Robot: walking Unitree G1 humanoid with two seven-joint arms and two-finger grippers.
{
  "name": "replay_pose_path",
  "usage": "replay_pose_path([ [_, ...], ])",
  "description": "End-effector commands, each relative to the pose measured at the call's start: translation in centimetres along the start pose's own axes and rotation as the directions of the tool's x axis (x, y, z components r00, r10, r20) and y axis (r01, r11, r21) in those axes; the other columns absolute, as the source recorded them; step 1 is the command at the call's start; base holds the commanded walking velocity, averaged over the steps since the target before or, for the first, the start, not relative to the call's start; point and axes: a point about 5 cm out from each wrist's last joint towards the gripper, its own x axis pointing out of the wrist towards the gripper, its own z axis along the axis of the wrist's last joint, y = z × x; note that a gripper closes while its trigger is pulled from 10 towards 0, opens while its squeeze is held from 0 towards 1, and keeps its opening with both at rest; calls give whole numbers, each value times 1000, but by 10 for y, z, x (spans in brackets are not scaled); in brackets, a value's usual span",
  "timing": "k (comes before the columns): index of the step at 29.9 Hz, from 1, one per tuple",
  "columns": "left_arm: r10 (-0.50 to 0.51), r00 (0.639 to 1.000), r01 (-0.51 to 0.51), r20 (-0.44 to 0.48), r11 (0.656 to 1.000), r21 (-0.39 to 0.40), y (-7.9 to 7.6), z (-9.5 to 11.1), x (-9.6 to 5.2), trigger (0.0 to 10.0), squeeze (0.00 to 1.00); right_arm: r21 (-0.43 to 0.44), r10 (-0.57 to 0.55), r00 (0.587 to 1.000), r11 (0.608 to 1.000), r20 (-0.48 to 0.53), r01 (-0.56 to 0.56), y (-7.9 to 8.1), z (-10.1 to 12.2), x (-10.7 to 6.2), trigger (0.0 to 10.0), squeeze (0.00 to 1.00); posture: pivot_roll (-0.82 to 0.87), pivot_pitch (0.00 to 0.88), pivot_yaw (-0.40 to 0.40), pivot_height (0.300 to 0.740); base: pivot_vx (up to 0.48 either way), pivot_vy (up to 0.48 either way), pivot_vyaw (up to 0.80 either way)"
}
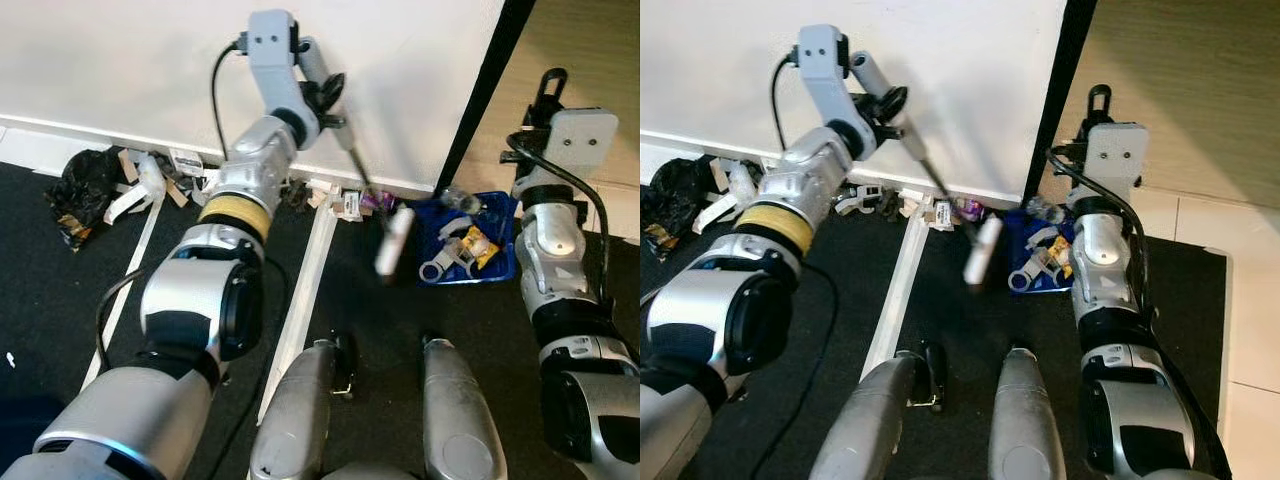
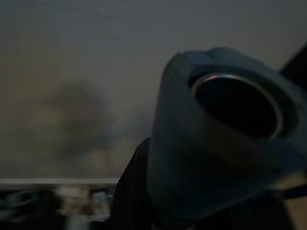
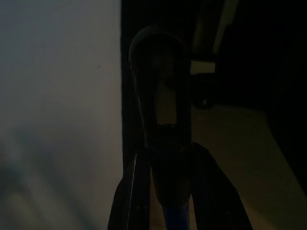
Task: Sweep floor
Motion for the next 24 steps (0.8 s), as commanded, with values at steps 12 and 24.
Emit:
replay_pose_path([
  [12, 91, 996, -90, -12, 993, 75, 15, 5, -7, 10000, 0, 234, -41, 998, 972, 52, 27, -2, 22, -21, 10000, 0, -42, 259, 233, 740, 0, 0, 0],
  [24, 326, 944, -330, 59, 940, 88, 45, 77, -12, 10000, 0, 350, -38, 995, 937, 90, 4, -3, 56, -29, 10000, 0, -69, 231, 238, 740, 0, 0, 0],
])
